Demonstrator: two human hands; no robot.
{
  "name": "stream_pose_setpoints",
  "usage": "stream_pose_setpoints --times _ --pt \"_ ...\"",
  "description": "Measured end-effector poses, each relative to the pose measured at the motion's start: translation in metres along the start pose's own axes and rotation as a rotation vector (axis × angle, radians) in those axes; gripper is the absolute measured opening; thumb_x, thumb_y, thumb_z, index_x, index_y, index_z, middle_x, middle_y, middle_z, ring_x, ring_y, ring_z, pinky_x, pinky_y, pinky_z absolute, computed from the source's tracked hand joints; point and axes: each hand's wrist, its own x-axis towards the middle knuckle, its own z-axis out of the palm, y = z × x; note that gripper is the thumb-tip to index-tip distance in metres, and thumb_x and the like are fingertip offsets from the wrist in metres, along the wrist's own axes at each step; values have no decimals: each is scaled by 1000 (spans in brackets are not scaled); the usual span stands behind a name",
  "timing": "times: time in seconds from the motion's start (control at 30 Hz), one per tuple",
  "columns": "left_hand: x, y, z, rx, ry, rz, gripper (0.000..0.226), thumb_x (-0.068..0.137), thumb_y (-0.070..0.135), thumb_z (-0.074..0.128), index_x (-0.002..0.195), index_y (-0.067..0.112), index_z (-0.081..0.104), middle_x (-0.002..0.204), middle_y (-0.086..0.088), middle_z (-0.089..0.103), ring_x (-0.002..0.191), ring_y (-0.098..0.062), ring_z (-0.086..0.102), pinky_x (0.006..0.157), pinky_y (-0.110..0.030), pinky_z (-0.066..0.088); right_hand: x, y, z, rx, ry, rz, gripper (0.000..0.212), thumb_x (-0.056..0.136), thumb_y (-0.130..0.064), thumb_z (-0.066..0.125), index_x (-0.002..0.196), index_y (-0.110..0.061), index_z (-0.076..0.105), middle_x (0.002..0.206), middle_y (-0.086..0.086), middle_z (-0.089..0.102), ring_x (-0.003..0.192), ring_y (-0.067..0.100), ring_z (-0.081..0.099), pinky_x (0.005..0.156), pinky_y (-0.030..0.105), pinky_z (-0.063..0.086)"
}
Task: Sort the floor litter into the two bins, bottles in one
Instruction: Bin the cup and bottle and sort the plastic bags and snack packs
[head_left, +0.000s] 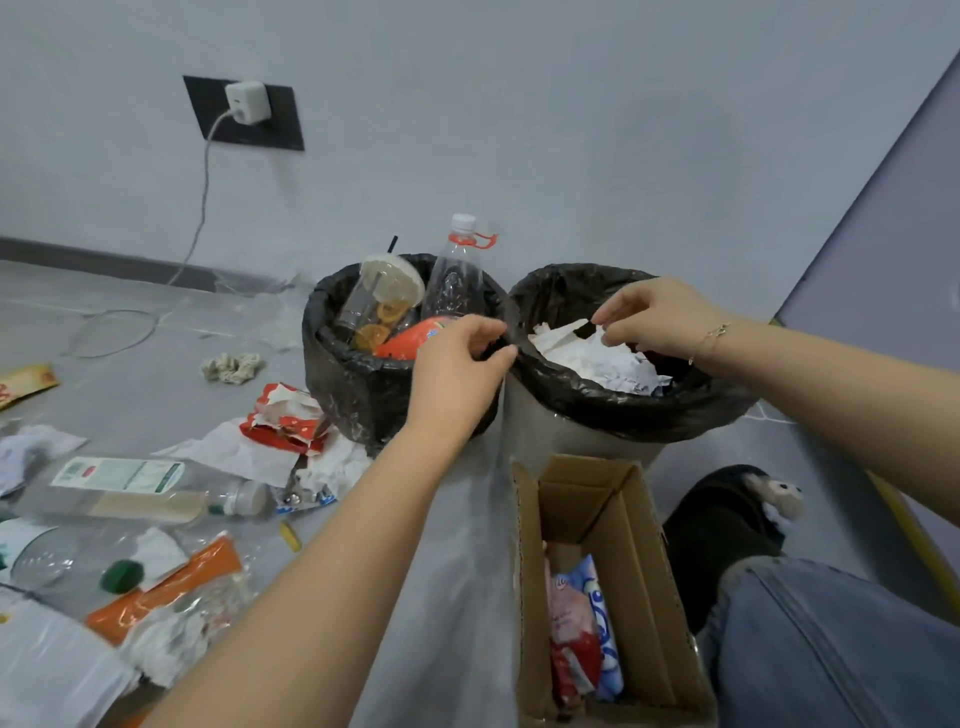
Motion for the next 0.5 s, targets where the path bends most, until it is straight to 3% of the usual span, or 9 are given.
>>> stream_pose_setpoints --times 0.13,0.23,0.3,0.4,0.5 --pt "-29 -27 -23 61 -6 -127 29 86 18 68 115 20 68 109 8 68 101 -6 61 92 -21 46 -12 -28 17 33 -48 -160 19 81 -3 65 96 -13 71 93 3 71 79 12 62 70 24 53" --pt "-49 -48 -39 79 6 -205 30 86 16 68 115 20 68 109 8 68 99 -5 61 85 -18 44 -23 -60 47 -8 -167 -296 17 80 -6 68 94 -15 72 91 2 71 87 12 66 84 25 52" --pt "-62 -67 -51 96 27 -260 28 85 14 68 113 20 69 107 8 69 96 -5 61 84 -18 45 -27 -78 71 -149 -241 -387 16 81 -12 67 94 -19 71 93 -3 70 87 9 64 84 23 51" --pt "-76 -100 -68 174 -2 -345 26 84 15 66 109 22 69 109 6 69 95 -9 62 85 -28 51 -31 -103 111 -330 -324 -529 16 83 -16 62 96 -21 69 93 -6 67 87 9 61 80 23 50" --pt "-88 -129 -89 269 3 -421 29 84 15 65 112 21 68 114 4 68 103 -14 62 86 -29 50 -29 -126 160 -380 -460 -534 20 83 -14 61 101 -17 69 86 -8 62 80 9 57 66 18 46"
